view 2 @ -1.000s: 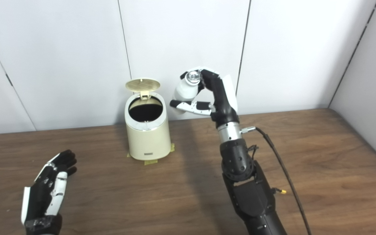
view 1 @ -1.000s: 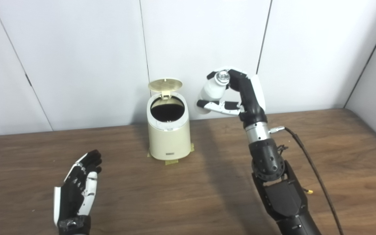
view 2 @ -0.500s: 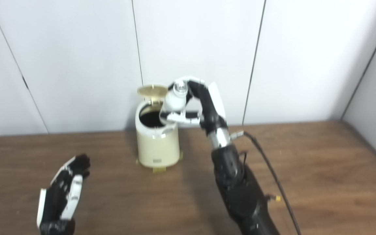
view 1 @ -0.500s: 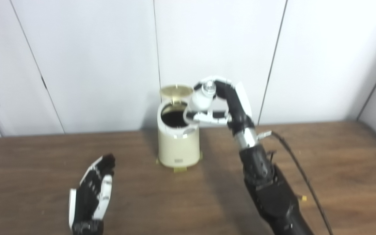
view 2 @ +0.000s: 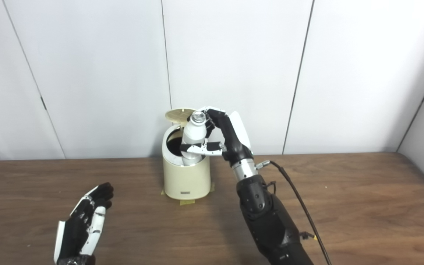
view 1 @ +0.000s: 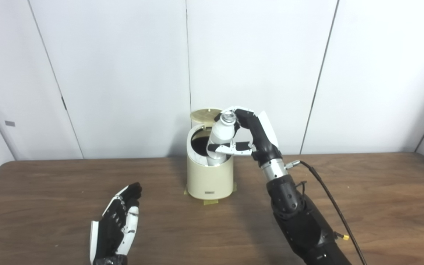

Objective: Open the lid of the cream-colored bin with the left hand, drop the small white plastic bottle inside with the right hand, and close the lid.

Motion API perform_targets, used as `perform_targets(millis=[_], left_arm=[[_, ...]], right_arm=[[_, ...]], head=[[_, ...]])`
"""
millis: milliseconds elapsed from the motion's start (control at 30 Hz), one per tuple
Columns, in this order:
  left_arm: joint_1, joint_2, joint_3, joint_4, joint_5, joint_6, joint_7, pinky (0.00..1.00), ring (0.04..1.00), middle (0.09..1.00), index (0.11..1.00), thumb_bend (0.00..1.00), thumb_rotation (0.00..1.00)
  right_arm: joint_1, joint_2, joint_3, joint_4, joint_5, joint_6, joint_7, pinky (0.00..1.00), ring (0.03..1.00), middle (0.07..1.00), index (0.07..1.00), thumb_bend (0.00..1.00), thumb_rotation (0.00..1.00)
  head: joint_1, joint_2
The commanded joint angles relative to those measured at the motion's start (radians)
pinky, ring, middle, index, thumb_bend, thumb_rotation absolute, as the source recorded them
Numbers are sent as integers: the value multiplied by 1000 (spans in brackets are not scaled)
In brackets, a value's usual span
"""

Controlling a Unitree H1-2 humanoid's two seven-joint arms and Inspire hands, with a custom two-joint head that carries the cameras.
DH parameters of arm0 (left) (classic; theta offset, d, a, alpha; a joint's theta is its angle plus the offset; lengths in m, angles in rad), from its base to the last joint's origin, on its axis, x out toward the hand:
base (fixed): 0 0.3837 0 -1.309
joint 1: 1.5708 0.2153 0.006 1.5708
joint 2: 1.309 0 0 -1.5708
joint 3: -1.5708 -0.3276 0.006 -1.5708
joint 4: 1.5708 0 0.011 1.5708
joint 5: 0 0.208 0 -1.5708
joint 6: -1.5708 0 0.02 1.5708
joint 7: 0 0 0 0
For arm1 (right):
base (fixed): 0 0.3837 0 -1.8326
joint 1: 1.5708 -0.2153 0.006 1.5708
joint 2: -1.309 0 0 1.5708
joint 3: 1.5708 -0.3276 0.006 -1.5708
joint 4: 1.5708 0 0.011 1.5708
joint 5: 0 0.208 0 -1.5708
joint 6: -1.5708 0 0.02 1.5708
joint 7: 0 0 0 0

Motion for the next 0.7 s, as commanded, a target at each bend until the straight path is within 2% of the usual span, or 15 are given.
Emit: perform_targets(millis=[0, 167, 433, 667], left_arm=[[-23, -9, -10, -24, 6, -29, 5, 816, 819, 799, 787, 214, 486], [-22, -9, -12, -26, 7, -33, 4, 830, 819, 797, 785, 222, 510], [-23, -10, -14, -25, 14, -38, 7, 812, 813, 795, 785, 218, 491], [-23, -10, -14, -19, 21, -39, 9, 812, 809, 790, 782, 217, 499]], right_arm=[[-67, -20, 20, 1, -13, -31, -43, 306, 375, 499, 533, 511, 0], [-77, -30, 83, 30, -22, -31, -120, 319, 384, 500, 533, 512, 0], [-95, -47, 178, 58, -26, -31, -242, 333, 395, 500, 525, 513, 0], [-110, -64, 227, 62, -14, -31, -296, 341, 398, 501, 526, 513, 0]], head=[[1, 1], [5, 2], [5, 1], [2, -2]])
